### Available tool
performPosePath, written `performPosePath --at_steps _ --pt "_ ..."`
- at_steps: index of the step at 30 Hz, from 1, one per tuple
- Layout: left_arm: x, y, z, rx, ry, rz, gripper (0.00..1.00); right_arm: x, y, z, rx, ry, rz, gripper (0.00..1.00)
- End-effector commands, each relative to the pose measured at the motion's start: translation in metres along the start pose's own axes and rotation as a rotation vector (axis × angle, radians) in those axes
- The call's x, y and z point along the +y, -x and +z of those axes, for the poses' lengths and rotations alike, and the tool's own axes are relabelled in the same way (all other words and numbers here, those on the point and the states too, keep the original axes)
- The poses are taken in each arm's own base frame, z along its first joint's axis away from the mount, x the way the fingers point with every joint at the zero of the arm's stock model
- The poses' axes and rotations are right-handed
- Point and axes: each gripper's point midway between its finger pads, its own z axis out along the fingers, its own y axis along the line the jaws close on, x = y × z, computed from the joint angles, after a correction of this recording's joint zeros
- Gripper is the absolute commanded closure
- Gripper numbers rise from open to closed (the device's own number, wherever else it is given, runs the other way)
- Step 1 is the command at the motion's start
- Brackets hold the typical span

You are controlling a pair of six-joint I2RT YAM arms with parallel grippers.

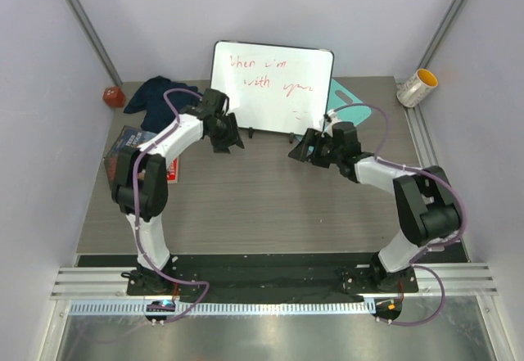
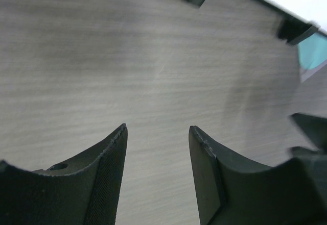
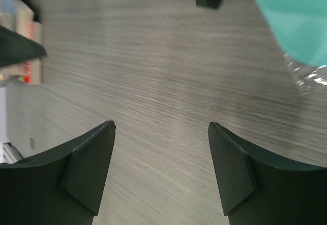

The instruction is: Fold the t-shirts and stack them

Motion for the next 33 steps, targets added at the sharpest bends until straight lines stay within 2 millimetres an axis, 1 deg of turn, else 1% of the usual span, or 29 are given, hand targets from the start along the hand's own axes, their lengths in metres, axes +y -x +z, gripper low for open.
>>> performPosePath --at_steps 1,2,3,4,5,6,7,8,9,10,11,13,14,15,17,18,19,21,22,23,24,26,28,32,33 --pt "-0.027 0.032 0.006 -0.068 -0.062 -0.005 0.48 0.009 -0.010 0.031 0.008 -0.017 -0.049 0.21" --pt "-0.028 0.034 0.011 -0.069 -0.063 -0.005 0.48 0.017 -0.005 0.038 -0.002 -0.005 -0.061 0.21" --pt "-0.031 0.039 0.013 -0.076 -0.066 -0.004 0.48 0.012 -0.012 0.050 0.014 -0.009 -0.060 0.22" --pt "-0.027 0.037 0.023 -0.062 -0.050 -0.005 0.48 0.013 -0.013 0.057 0.015 -0.009 -0.065 0.23" --pt "-0.026 0.038 0.026 -0.058 -0.045 -0.006 0.48 0.021 -0.013 0.066 0.015 0.002 -0.080 0.23" --pt "-0.026 0.039 0.029 -0.055 -0.043 -0.007 0.48 0.012 -0.022 0.078 0.037 -0.022 -0.077 0.24" --pt "-0.024 0.037 0.033 -0.047 -0.037 -0.008 0.48 0.012 -0.026 0.084 0.045 -0.024 -0.081 0.24" --pt "-0.022 0.034 0.039 -0.035 -0.030 -0.010 0.48 0.018 -0.024 0.090 0.038 -0.014 -0.089 0.25" --pt "-0.020 0.034 0.042 -0.033 -0.025 -0.008 0.48 0.019 -0.025 0.095 0.037 -0.013 -0.094 0.25" --pt "-0.019 0.034 0.043 -0.033 -0.019 -0.009 0.48 0.015 -0.030 0.100 0.046 -0.025 -0.091 0.25" --pt "-0.016 0.032 0.047 -0.028 -0.008 -0.007 0.48 0.019 -0.028 0.104 0.039 -0.021 -0.099 0.25" --pt "-0.017 0.035 0.049 -0.032 -0.011 -0.004 0.48 0.014 -0.029 0.111 0.043 -0.042 -0.101 0.25" --pt "-0.017 0.035 0.055 -0.026 -0.012 -0.004 0.48 0.016 -0.025 0.113 0.031 -0.047 -0.105 0.25" --pt "-0.021 0.041 0.056 -0.039 -0.019 0.000 0.48 0.013 -0.025 0.115 0.028 -0.061 -0.110 0.25" --pt "-0.022 0.043 0.061 -0.033 -0.019 0.001 0.48 0.008 -0.018 0.119 0.004 -0.092 -0.116 0.25" --pt "-0.025 0.047 0.066 -0.033 -0.027 0.001 0.48 0.003 -0.019 0.120 0.011 -0.115 -0.124 0.25" --pt "-0.026 0.046 0.068 -0.025 -0.030 -0.001 0.48 -0.001 -0.012 0.121 -0.011 -0.148 -0.132 0.25" --pt "-0.030 0.051 0.075 -0.023 -0.042 -0.001 0.48 -0.007 -0.009 0.122 -0.021 -0.185 -0.143 0.25" --pt "-0.031 0.052 0.077 -0.021 -0.041 -0.003 0.48 -0.011 -0.001 0.122 -0.044 -0.211 -0.161 0.25" --pt "-0.031 0.054 0.080 -0.021 -0.041 -0.003 0.48 -0.010 -0.001 0.122 -0.044 -0.212 -0.168 0.25" --pt "-0.033 0.057 0.084 -0.024 -0.045 -0.004 0.48 -0.014 0.007 0.123 -0.068 -0.241 -0.183 0.25" --pt "-0.038 0.061 0.086 -0.029 -0.055 -0.004 0.48 -0.016 0.012 0.124 -0.080 -0.256 -0.196 0.25" --pt "-0.038 0.060 0.093 -0.019 -0.056 -0.005 0.47 -0.017 0.019 0.125 -0.101 -0.268 -0.214 0.25" --pt "-0.049 0.061 0.098 -0.018 -0.077 0.002 0.47 -0.026 0.027 0.128 -0.111 -0.291 -0.218 0.25" --pt "-0.049 0.058 0.103 -0.008 -0.078 0.002 0.47 -0.027 0.031 0.128 -0.116 -0.290 -0.212 0.25"
